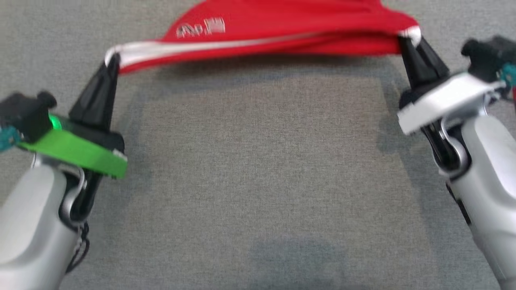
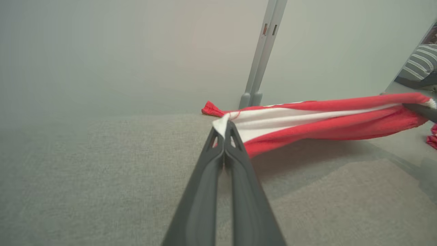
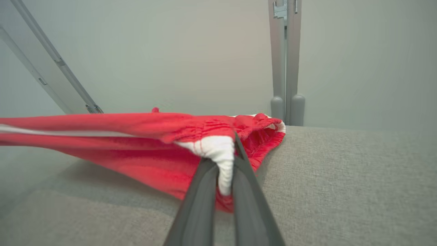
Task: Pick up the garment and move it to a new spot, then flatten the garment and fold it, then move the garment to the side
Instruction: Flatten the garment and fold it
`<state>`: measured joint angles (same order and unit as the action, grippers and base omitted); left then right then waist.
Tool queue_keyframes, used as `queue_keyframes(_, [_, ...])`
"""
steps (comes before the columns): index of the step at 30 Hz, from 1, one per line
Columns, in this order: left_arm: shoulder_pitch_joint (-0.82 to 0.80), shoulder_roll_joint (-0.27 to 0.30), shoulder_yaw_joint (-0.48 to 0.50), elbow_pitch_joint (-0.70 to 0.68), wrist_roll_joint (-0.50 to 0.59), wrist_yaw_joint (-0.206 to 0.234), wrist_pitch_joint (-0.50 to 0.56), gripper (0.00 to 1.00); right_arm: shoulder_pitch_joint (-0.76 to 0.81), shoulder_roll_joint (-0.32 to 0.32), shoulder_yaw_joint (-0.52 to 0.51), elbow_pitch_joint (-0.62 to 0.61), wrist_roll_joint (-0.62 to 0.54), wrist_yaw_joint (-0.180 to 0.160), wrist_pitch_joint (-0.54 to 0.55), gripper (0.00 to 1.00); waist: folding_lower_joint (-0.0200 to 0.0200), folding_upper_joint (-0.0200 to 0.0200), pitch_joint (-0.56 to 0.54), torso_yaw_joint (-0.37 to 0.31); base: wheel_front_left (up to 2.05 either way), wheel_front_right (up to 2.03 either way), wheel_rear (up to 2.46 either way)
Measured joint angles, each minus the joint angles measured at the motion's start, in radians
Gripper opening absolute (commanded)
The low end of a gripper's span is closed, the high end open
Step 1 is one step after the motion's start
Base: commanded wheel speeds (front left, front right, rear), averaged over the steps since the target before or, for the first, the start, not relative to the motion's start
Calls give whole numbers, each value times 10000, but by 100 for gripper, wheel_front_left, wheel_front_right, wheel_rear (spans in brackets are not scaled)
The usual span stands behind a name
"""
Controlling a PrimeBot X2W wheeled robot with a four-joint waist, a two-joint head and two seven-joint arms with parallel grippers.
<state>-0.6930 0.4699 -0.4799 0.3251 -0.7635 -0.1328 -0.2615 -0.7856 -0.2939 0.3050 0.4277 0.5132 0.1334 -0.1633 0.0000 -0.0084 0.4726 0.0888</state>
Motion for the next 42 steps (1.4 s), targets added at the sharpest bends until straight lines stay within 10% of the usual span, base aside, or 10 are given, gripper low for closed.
queue_keyframes(7, [4853,780,608,-2966,-756,792,6,0,5029,-978,-922,-4117,1174,75,1256,0,-1,0,-954,-86,0,0,0])
queue_keyframes(12, [8016,840,621,-5323,-1149,1937,6,0,8136,-834,-1722,-6259,1649,58,2121,0,-1,0,-1133,-395,0,0,0])
queue_keyframes(18, [8840,2192,1214,-7612,-1095,2646,773,0,9778,-180,-1824,-8167,2142,-15,2928,0,-1,0,-788,-681,0,0,0])
queue_keyframes(32, [3205,5666,2428,-8855,-1873,2516,6370,0,5442,1839,-1198,-6443,3118,-29,4784,0,-1,0,470,-2444,0,0,0])
queue_keyframes(42, [-2260,4458,305,-5754,-974,1486,9476,0,3693,2406,-777,-4736,3563,-29,4539,0,0,0,1420,-3755,0,0,0])
